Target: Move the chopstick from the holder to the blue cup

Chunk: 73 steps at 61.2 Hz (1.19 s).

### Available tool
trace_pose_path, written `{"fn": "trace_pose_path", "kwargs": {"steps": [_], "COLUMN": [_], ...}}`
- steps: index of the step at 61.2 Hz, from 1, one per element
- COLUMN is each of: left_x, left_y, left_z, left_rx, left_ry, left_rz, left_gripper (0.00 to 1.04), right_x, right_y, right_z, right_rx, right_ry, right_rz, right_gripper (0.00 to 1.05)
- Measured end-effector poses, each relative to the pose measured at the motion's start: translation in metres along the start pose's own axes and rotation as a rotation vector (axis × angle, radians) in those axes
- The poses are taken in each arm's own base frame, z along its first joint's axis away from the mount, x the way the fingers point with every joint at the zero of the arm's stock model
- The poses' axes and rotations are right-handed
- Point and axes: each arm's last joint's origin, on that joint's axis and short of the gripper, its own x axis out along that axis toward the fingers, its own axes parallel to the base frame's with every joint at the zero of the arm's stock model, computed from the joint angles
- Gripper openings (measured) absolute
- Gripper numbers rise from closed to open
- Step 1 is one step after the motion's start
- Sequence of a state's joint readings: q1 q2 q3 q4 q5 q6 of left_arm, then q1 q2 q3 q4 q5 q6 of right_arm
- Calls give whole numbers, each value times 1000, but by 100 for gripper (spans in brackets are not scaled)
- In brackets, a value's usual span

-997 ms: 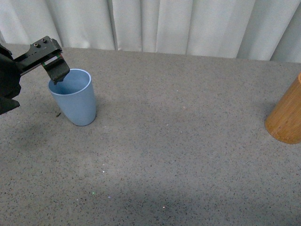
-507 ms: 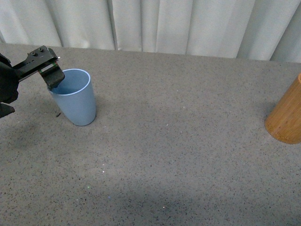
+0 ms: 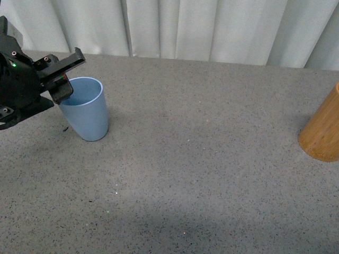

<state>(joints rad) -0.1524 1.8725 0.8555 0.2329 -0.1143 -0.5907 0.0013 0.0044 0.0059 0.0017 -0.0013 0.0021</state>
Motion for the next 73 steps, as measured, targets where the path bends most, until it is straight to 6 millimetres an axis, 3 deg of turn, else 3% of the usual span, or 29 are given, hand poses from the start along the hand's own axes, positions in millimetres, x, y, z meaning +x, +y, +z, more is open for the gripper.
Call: {"fn": "trace_pose_path", "kwargs": {"steps": [12,32,57,73], "left_x": [-3,-19,-56,-57], "left_y": [-7,-20,-90,-119], "left_z": [-5,-10,-37,-63], "left_rx": [26,64,350,408], "left_ry": [13,16,6,21], "left_rz": [-37,-90,-219,-238], "left_gripper": [3,4,4,4], "right_x": [0,0,0,0], "right_y": [0,0,0,0], "right_z": [0,0,0,0], "right_rx": [0,0,0,0], "right_ry": [0,0,0,0], "right_rz": [0,0,0,0], "right_gripper": [95,95,95,95]}}
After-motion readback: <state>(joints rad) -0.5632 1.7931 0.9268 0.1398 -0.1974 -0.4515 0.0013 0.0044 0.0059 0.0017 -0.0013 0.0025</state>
